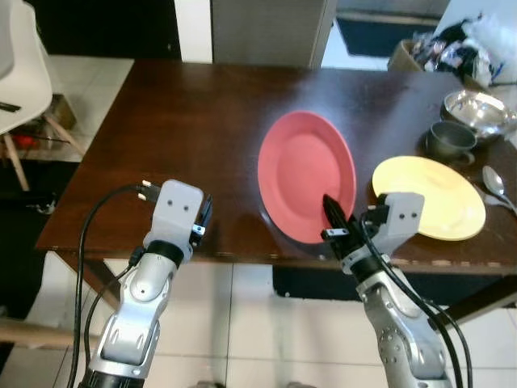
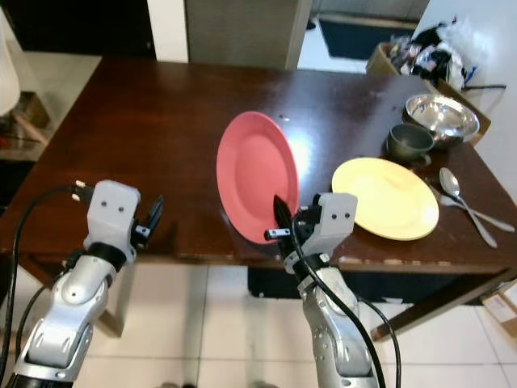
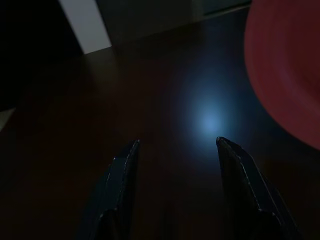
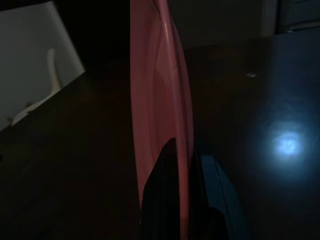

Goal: Setting the table

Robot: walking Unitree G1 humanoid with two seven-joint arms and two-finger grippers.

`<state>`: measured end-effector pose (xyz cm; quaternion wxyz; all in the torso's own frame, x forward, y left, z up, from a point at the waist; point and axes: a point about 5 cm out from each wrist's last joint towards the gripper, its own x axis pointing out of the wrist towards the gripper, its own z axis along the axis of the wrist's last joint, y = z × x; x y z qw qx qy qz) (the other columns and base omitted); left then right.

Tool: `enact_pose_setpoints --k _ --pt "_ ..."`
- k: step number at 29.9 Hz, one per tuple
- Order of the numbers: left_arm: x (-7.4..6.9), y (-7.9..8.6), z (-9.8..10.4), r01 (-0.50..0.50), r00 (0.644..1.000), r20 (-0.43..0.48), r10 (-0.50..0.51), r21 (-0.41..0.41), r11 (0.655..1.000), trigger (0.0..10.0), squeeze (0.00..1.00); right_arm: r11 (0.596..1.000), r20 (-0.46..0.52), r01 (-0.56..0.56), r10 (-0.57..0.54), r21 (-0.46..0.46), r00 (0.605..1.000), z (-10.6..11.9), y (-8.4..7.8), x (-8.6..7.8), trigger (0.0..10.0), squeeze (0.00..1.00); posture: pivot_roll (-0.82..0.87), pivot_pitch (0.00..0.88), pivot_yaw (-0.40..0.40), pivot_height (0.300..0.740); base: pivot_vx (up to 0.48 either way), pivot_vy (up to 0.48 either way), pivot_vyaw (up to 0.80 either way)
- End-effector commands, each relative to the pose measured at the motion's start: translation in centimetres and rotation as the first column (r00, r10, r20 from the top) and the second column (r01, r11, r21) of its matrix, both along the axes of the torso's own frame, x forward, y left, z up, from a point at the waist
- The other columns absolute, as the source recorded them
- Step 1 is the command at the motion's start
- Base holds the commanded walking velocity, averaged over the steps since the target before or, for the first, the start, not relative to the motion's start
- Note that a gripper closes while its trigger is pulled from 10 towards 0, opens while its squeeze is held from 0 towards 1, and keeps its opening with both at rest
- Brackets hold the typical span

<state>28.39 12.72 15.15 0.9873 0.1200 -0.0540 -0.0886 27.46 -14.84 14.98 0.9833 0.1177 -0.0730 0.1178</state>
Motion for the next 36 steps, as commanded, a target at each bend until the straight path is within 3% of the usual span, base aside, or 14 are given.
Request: enact_pose_setpoints --k 1,9,13,17,20,23,25,27,28,29,31,32,35,36 --pt "-0.1 -0.4 -0.4 0.014 1.000 -0.020 -0.014 0.009 1.000 10.0 0.00 1.000 -0.001 0.021 -0.021 -0.004 1.000 -0.1 -0.6 -0.1 10.0 0.00 -0.13 0.022 0.041 0.740 0.360 0.000 0.00" --pt "-0.4 -0.7 -0.4 0.073 0.997 -0.035 -0.073 0.001 0.997 10.0 0.00 1.000 -0.002 0.008 -0.008 0.009 1.000 0.0 -0.4 0.0 10.0 0.00 -0.13 0.019 0.043 0.740 0.160 0.000 0.00" --pt "-1.2 0.1 -0.8 0.244 0.966 -0.098 -0.239 0.042 0.969 10.0 0.00 0.987 -0.059 -0.056 0.065 0.151 0.996 -0.6 -0.1 -0.2 10.0 0.00 -0.13 0.016 0.039 0.740 0.000 0.000 0.00" --pt "-1.8 0.7 -0.8 0.335 0.935 -0.142 -0.326 0.042 0.941 10.0 0.00 0.971 -0.090 -0.063 0.086 0.229 0.992 -0.9 -0.7 -0.9 10.0 0.00 -0.13 0.016 0.039 0.740 0.000 0.000 0.00" --pt "-2.4 0.6 -0.4 0.422 0.888 -0.171 -0.428 -0.068 0.904 10.0 0.00 0.955 -0.118 -0.030 0.067 0.295 0.991 -0.9 -2.3 -1.8 10.0 0.00 -0.13 0.018 0.032 0.740 0.000 0.000 0.00" --pt "-2.2 0.1 0.3 0.461 0.865 -0.155 -0.478 -0.134 0.877 10.0 0.00 0.947 -0.153 0.001 0.051 0.322 0.987 -0.8 -3.4 -2.7 10.0 0.00 -0.14 0.023 0.031 0.740 0.000 0.000 0.00" --pt "-2.0 -0.2 0.6 0.474 0.861 -0.146 -0.487 -0.119 0.873 10.0 0.00 0.938 -0.157 -0.001 0.059 0.348 0.986 -0.7 -3.6 -3.1 10.0 0.00 -0.14 0.023 0.031 0.740 0.000 0.000 0.00" --pt "-1.2 -0.8 0.6 0.470 0.875 -0.124 -0.468 -0.015 0.882 10.0 0.00 0.931 -0.192 0.009 0.066 0.366 0.979 -0.8 -3.8 -3.7 10.0 0.00 -0.17 0.030 0.030 0.740 0.000 0.000 0.00" --pt "-1.2 -0.8 0.6 0.470 0.875 -0.124 -0.468 -0.015 0.882 10.0 0.00 0.931 -0.192 0.009 0.066 0.366 0.979 -0.8 -3.8 -3.7 10.0 0.00 -0.17 0.030 0.030 0.740 0.000 0.000 0.00" --pt "-0.4 -1.1 0.6 0.434 0.898 -0.105 -0.428 0.042 0.900 10.0 0.00 0.882 -0.188 -0.006 0.108 0.472 0.976 -0.7 -3.8 -4.2 10.0 0.00 -0.18 0.032 0.034 0.740 0.000 0.000 0.00" --pt "0.4 -1.6 0.6 0.402 0.915 -0.086 -0.395 0.093 0.911 10.0 0.00 0.800 -0.185 -0.017 0.159 0.599 0.970 -0.9 -3.7 -4.5 10.0 0.00 -0.18 0.032 0.034 0.740 0.000 0.000 0.00" --pt "0.4 -1.6 0.6 0.402 0.915 -0.086 -0.395 0.093 0.911 10.0 0.00 0.800 -0.185 -0.017 0.159 0.599 0.970 -0.9 -3.7 -4.5 10.0 0.00 -0.18 0.032 0.034 0.740 0.000 0.000 0.00" --pt "0.7 -2.2 1.1 0.430 0.903 -0.066 -0.425 0.154 0.890 10.0 0.00 0.672 -0.198 -0.005 0.226 0.741 0.954 -1.5 -2.8 -3.9 10.0 0.00 -0.19 0.037 0.046 0.740 0.000 0.000 0.00" --pt "0.7 -2.2 1.4 0.447 0.894 -0.063 -0.443 0.173 0.878 10.0 0.00 0.659 -0.215 -0.009 0.258 0.752 0.942 -2.0 -2.1 -3.5 10.0 0.00 -0.18 0.039 0.051 0.740 0.000 0.000 0.00"
